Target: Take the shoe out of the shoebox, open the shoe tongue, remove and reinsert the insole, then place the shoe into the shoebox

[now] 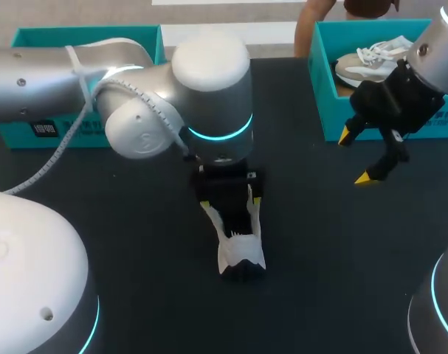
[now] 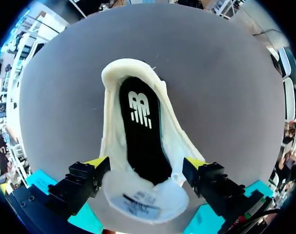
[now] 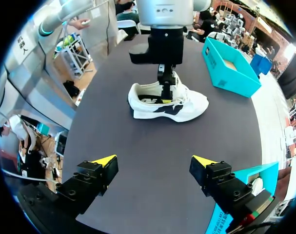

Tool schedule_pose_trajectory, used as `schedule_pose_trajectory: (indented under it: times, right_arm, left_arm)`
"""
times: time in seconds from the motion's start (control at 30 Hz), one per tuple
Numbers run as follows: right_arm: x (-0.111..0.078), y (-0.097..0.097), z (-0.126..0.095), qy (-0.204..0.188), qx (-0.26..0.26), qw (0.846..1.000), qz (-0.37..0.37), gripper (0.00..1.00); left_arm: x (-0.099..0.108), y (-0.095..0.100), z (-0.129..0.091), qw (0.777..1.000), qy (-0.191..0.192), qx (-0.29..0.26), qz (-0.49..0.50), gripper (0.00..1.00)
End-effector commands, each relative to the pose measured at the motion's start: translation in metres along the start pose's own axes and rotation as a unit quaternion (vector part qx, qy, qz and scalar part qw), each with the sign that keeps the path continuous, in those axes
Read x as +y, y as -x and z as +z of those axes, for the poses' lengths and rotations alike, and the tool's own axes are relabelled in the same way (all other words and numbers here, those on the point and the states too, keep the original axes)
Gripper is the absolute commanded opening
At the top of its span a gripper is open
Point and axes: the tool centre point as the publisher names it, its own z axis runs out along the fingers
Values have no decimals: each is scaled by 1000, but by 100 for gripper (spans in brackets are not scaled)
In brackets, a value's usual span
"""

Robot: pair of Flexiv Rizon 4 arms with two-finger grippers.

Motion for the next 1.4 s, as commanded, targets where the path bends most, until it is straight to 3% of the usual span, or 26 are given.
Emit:
schedule_pose_trajectory:
  times: [0.03,0.5,0.53,0.6,0.63,0.73,1.07,1.4]
  right_arm:
    - [0,1,1,-1,1,1000,0,100]
    - [0,1,1,-1,1,1000,0,100]
    - [0,1,1,-1,1,1000,0,100]
    - [0,1,1,-1,1,1000,0,100]
    - [0,1,1,-1,1,1000,0,100]
    - [0,1,1,-1,1,1000,0,100]
    - [0,1,1,-1,1,1000,0,100]
    - [0,1,1,-1,1,1000,0,100]
  left_arm:
    - [6,-6,-18,1000,4,3,9,100]
    - [58,-6,-38,1000,18,-8,22,100]
    - [58,-4,-37,1000,17,-9,25,70]
    - [58,-2,-35,999,15,-8,28,63]
    - [57,-1,-35,999,12,-8,32,49]
    - [53,1,-30,999,8,-3,41,51]
    - [40,3,-13,999,-10,-2,47,45]
    - [14,4,-8,999,-20,-12,48,39]
